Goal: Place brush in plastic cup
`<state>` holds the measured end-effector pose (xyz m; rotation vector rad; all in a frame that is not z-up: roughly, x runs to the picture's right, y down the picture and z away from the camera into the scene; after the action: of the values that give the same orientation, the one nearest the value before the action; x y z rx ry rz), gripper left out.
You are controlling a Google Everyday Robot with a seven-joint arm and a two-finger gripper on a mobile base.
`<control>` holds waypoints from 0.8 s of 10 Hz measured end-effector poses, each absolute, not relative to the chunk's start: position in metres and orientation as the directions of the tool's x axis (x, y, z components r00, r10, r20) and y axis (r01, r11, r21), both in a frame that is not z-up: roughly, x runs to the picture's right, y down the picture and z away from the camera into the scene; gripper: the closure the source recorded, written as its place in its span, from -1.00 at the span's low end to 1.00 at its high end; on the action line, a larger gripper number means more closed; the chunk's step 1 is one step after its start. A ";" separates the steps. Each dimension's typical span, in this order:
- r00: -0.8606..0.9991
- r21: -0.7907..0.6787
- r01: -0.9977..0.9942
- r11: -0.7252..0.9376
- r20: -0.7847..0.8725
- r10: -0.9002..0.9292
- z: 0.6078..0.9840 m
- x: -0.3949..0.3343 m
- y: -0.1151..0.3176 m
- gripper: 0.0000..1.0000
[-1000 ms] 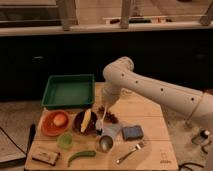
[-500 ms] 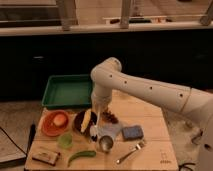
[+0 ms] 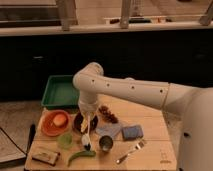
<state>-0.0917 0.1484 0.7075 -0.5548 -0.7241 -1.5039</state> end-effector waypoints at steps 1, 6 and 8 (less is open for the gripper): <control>-0.087 0.109 0.994 -0.010 0.731 -0.676 0.706 -0.101 0.153 1.00; -0.152 0.094 0.988 -0.126 0.770 -0.620 0.706 -0.139 0.172 1.00; -0.157 0.083 0.986 -0.147 0.780 -0.606 0.706 -0.148 0.174 1.00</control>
<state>-0.1484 0.1744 0.7057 -0.7133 -0.7306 -1.6255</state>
